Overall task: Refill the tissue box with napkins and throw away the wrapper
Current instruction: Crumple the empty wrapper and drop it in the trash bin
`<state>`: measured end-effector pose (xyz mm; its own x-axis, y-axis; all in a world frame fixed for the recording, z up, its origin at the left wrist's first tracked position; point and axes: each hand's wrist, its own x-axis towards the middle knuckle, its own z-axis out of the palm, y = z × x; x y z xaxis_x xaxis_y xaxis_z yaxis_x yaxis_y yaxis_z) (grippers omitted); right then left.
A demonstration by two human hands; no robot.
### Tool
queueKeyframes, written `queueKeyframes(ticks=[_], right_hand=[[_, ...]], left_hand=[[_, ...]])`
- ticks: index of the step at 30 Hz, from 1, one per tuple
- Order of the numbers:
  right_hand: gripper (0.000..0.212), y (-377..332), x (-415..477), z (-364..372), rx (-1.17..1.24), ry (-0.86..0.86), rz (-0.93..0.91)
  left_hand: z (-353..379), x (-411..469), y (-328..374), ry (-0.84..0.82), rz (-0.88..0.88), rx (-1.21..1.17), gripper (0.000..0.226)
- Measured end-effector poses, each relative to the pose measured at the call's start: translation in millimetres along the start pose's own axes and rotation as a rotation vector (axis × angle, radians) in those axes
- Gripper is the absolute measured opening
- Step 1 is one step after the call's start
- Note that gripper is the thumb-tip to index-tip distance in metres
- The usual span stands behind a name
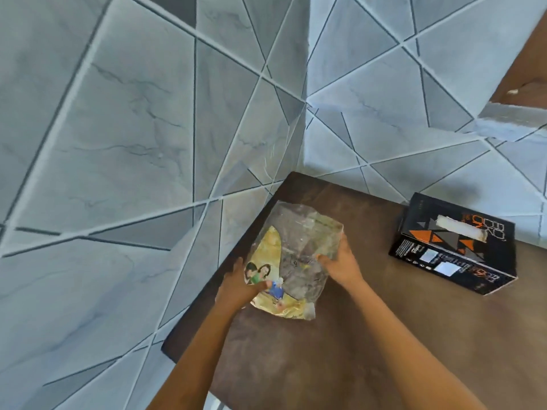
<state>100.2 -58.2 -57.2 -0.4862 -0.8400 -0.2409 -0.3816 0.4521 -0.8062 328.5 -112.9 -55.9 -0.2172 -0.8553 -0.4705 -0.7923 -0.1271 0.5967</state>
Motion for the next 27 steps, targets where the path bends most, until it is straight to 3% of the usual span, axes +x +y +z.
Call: queueKeyframes(ticks=[3,9,13,20,24,27], right_hand=[[0.084,-8.4,7.3,17.4,0.027,0.062,0.093],[0.040,-3.9,-7.1,30.6,0.007,0.088,0.180],[0.021,-1.5,-36.3,25.2,0.238,0.049,0.200],[0.028,3.9,-105.8,-6.0,0.340,0.044,-0.032],[0.028,22.2,-136.6,-31.1,0.480,0.066,-0.051],[0.031,38.6,-162.9,-54.8,0.413,0.157,-0.102]], left_hand=[[-2.7,22.1,-3.6,-0.034,0.056,-0.014,0.099],[-5.3,36.8,10.8,-0.152,0.122,-0.165,0.088],[3.4,25.1,31.3,-0.239,0.156,-0.280,0.075],[38.4,-24.8,81.2,-0.445,0.192,-0.462,0.068],[65.2,-51.0,107.1,-0.375,0.246,-0.589,0.036],[83.1,-74.6,121.6,-0.331,0.243,-0.649,0.029]])
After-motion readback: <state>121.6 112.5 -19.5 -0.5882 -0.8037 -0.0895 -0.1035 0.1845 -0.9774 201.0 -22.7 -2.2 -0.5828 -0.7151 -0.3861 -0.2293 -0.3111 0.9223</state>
